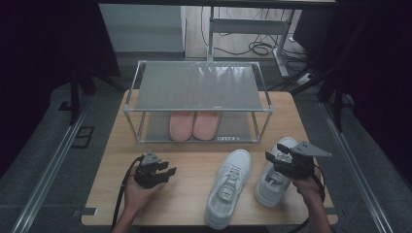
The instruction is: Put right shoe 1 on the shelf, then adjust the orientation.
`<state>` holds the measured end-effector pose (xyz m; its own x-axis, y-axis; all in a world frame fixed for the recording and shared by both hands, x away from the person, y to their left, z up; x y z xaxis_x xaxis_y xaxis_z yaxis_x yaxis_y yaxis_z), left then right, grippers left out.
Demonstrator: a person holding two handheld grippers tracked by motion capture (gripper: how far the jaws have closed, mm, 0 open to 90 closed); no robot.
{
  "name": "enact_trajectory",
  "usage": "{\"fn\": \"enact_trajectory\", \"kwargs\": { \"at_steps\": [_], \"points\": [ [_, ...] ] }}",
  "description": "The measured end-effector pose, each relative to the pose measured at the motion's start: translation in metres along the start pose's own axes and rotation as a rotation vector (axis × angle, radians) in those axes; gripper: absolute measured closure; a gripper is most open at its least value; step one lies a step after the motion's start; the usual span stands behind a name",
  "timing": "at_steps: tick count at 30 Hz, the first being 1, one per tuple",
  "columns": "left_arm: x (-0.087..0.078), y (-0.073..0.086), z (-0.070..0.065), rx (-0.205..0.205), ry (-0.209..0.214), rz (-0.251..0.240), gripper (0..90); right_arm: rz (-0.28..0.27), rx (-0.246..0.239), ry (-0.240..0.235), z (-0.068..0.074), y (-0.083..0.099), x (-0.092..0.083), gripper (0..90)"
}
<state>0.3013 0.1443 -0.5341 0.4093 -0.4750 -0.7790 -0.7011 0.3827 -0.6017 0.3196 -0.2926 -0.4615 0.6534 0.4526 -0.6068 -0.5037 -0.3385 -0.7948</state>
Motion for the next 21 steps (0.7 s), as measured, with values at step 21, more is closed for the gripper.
{"fn": "enact_trajectory", "kwargs": {
  "at_steps": [21],
  "points": [
    [0.0, 0.009, 0.013, -0.047, -0.016, 0.025, 47.7, 0.012, -0.004, -0.038, 0.01, -0.004, 0.004, 52.6]
  ]
}}
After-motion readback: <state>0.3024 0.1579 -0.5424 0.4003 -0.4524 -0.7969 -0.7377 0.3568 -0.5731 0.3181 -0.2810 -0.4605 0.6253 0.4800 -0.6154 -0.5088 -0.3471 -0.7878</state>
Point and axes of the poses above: each handheld gripper's, and its own axes: x roughly forward along the jaws, y roughly out of its underside, z roughly to its left, the point moved 3 cm from there along x, roughly forward along the jaws, and after that the axes turned 11 degrees about z, right-handed, at the moved point
